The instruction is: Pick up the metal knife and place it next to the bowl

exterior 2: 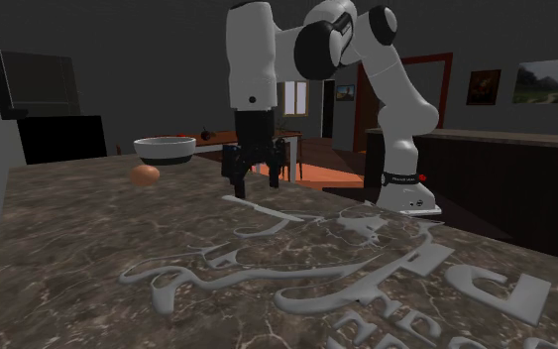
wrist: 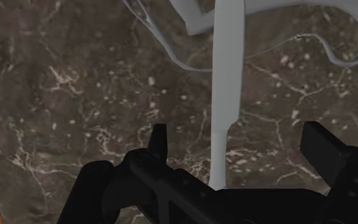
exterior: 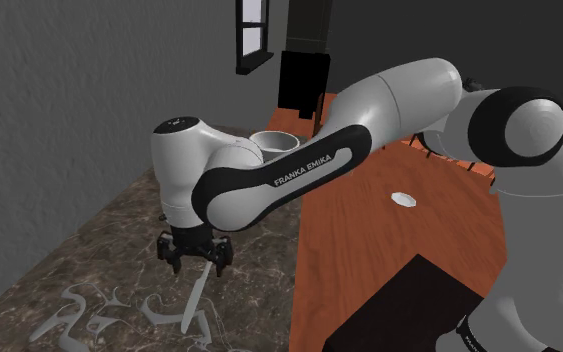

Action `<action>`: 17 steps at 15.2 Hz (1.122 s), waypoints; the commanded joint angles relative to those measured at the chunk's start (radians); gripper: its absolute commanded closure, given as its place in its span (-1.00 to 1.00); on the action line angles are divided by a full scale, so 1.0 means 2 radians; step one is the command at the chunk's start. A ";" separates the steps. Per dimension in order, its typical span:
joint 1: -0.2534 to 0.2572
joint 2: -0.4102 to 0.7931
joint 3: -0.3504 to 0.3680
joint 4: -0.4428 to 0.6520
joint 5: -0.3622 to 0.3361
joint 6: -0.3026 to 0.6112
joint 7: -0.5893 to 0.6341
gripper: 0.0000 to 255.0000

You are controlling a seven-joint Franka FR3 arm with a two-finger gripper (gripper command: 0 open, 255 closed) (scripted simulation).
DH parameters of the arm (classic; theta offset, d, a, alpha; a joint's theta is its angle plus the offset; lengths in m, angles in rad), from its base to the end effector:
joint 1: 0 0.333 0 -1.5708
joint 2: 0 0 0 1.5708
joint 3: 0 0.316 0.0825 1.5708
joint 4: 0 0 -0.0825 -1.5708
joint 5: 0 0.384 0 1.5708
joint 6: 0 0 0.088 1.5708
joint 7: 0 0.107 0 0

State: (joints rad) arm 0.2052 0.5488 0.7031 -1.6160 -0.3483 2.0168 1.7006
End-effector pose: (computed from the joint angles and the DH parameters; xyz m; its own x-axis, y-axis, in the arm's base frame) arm 0.4771 0.4752 0.3637 0.7576 -0.6519 -0.0313 -0.6520 -0.7582 0.0096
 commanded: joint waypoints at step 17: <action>0.004 0.012 -0.006 -0.013 -0.010 0.023 0.007 1.00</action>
State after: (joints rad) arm 0.2125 0.5734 0.6905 -1.6410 -0.3673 2.0631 1.7141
